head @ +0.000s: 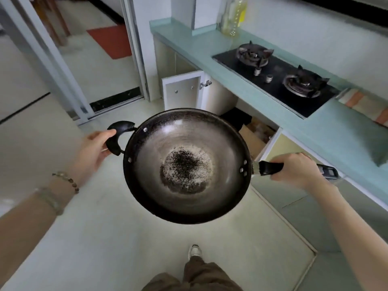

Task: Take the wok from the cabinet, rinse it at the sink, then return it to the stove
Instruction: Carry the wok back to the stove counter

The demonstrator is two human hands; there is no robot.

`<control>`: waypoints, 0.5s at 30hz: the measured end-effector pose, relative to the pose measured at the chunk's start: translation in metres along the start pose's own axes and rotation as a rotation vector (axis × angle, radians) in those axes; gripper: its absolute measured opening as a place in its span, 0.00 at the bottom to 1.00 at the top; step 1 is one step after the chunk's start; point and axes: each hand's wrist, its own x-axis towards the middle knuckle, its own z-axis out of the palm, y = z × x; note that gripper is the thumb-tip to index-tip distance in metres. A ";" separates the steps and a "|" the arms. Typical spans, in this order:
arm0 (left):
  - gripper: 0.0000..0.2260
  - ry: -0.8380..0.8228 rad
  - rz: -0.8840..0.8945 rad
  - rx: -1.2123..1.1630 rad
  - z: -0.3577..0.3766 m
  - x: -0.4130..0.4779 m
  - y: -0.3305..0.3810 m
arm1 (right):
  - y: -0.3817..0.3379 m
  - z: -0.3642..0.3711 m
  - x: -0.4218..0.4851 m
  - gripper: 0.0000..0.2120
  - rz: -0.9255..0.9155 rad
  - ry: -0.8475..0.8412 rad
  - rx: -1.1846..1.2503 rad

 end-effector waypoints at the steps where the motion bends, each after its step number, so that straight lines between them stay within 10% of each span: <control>1: 0.07 0.043 0.006 -0.002 0.000 0.004 0.003 | 0.001 -0.003 0.016 0.08 -0.030 0.002 0.002; 15: 0.07 0.246 0.037 -0.106 0.002 0.088 0.023 | -0.035 -0.022 0.200 0.14 -0.188 -0.060 0.010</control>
